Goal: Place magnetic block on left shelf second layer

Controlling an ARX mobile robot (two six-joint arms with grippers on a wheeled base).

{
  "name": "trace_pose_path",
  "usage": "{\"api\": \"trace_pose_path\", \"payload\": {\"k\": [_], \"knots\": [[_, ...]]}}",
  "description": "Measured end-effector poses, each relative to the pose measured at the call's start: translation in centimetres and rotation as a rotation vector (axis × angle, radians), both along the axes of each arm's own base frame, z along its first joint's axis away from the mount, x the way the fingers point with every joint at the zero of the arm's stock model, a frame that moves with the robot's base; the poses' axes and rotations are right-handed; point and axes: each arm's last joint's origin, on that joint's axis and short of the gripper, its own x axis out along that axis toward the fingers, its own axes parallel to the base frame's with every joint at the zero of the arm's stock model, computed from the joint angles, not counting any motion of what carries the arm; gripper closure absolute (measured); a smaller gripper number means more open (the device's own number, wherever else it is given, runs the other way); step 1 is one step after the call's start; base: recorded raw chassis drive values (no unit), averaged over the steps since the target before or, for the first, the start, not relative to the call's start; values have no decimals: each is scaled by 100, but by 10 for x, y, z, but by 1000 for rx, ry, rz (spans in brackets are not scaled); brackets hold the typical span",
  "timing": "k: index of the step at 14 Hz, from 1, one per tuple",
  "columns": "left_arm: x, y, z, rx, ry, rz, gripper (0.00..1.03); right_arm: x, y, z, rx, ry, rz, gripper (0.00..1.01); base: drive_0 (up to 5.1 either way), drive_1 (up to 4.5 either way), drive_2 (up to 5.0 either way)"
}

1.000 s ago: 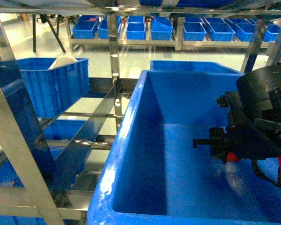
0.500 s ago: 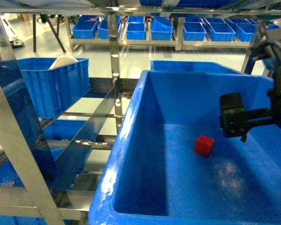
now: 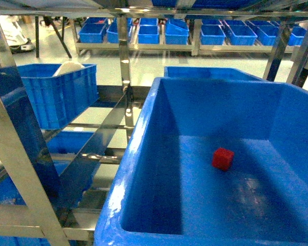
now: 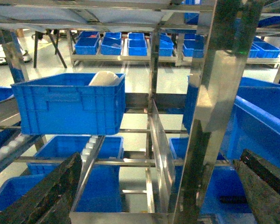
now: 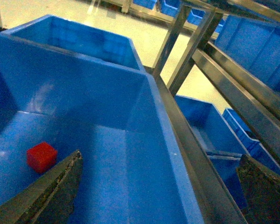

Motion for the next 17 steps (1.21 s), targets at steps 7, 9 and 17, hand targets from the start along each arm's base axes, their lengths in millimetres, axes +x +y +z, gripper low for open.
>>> {"api": "trace_pose_path", "payload": {"k": [7,9,17], "knots": [[0,0,0,0,0,0,5,-59,-34,-29,269,-209,147,96,0,0,0],[0,0,0,0,0,0,5,-71,-39,-32,271,-213,145,99,0,0,0],[0,0,0,0,0,1,5,-111,-50,-40,276,-233,152,99,0,0,0]]}}
